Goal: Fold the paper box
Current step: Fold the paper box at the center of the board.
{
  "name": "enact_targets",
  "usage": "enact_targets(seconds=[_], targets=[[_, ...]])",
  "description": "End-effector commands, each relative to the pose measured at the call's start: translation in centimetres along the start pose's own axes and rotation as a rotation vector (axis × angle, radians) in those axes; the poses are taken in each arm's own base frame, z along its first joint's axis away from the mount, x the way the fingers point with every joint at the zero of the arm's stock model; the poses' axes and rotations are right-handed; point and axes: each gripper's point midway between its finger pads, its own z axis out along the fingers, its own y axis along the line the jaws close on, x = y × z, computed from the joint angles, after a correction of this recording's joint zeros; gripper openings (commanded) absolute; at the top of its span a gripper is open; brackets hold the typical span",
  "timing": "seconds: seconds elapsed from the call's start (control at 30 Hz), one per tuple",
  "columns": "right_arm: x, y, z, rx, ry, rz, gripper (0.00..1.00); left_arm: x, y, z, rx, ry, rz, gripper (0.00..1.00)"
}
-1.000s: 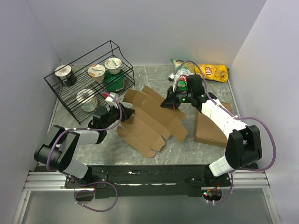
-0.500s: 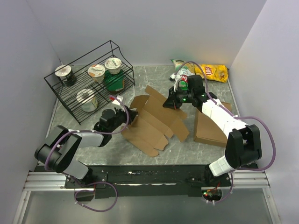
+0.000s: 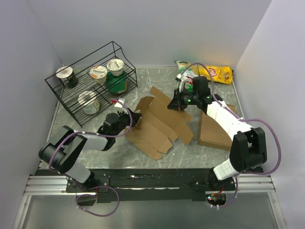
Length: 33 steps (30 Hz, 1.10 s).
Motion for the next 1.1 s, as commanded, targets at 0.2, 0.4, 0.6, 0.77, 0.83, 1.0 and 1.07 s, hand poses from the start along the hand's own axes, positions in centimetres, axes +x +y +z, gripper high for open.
enact_targets(seconds=[0.2, 0.4, 0.6, 0.77, 0.83, 1.0, 1.07], targets=[[-3.1, -1.4, 0.3, 0.034, -0.1, 0.048, 0.0, 1.2, -0.4, -0.8, 0.013, 0.006, -0.04, 0.06], [-2.9, -2.0, 0.5, 0.038, -0.093, 0.099, 0.0, 1.8, -0.4, -1.0, 0.032, 0.013, -0.04, 0.06], [-2.9, -2.1, 0.4, 0.04, -0.094, 0.092, 0.0, 2.4, -0.5, -0.8, 0.039, 0.028, -0.027, 0.05], [-2.8, -0.4, 0.5, 0.019, -0.1, -0.033, 0.0, 2.1, -1.2, 0.0, 0.028, 0.036, 0.012, 0.06], [-2.9, 0.6, 0.7, 0.035, -0.106, -0.111, 0.0, 2.2, -1.4, 0.2, 0.021, 0.047, 0.026, 0.06], [-1.9, 1.3, 1.1, 0.103, -0.125, -0.266, 0.0, 3.2, -2.1, 0.9, -0.005, 0.084, 0.04, 0.05], [-1.0, 1.4, 1.2, 0.126, -0.128, -0.303, 0.0, 3.7, -1.6, 1.0, -0.043, 0.09, 0.033, 0.05]])
